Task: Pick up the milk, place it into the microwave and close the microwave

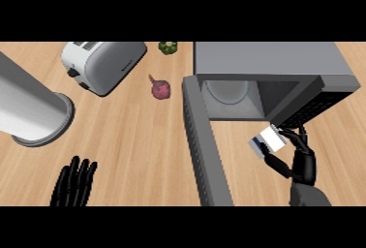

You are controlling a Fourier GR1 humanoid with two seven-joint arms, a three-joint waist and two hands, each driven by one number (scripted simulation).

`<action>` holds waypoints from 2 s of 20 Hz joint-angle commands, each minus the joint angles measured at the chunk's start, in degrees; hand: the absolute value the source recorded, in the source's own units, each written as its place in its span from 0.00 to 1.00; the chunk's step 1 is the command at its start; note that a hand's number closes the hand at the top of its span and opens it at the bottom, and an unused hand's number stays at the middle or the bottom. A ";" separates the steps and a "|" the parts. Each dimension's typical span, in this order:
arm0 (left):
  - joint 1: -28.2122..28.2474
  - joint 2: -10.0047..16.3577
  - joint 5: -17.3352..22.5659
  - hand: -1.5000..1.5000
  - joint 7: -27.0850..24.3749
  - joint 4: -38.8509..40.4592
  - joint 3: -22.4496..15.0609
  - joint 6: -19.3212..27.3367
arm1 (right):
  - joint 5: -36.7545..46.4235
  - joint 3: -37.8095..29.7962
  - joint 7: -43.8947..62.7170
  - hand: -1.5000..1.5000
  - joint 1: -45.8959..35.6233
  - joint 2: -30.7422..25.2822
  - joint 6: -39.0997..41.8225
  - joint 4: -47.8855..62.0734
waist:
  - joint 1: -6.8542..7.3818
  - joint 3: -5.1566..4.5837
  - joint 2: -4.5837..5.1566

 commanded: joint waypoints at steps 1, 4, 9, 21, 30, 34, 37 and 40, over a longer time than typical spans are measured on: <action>-1.05 -0.31 0.22 0.00 -0.26 1.93 0.79 -0.38 | 0.87 -2.00 -2.88 1.00 -3.80 -0.64 -4.30 9.88 | 0.62 0.68 0.97; -1.35 1.22 2.08 0.00 1.97 -0.93 2.84 -1.19 | 2.72 -1.74 -0.79 1.00 -5.11 -3.67 -4.40 11.20 | 0.86 0.69 1.05; -1.42 1.65 3.69 0.00 0.83 0.35 4.31 -2.65 | 7.49 1.34 -0.61 1.00 -5.42 -4.50 -4.95 13.57 | 1.29 0.71 1.23; 1.53 2.66 5.19 0.00 -1.33 0.17 5.58 -4.89 | 5.58 5.38 -2.54 1.00 -8.83 -1.31 9.32 10.68 | 0.90 0.66 0.82; 6.71 5.61 8.87 0.00 -5.75 0.82 9.91 -9.83 | 4.36 8.13 0.85 1.00 -8.05 0.65 9.35 3.40 | 0.37 0.50 0.38; 2.37 4.19 8.96 0.00 -0.19 -0.10 9.53 -7.16 | 5.08 9.70 5.72 1.00 -10.44 4.73 1.93 -1.72 | -0.53 0.50 0.44; 7.89 4.35 7.97 0.00 -5.44 0.63 9.42 -9.34 | 5.61 10.94 9.90 1.00 -8.20 5.80 -1.98 -7.51 | -0.38 0.50 0.28; 4.41 4.59 9.18 0.00 -4.36 2.32 12.30 -10.39 | 5.88 10.23 15.58 1.00 -13.99 3.88 -2.40 -6.18 | -0.03 0.57 0.58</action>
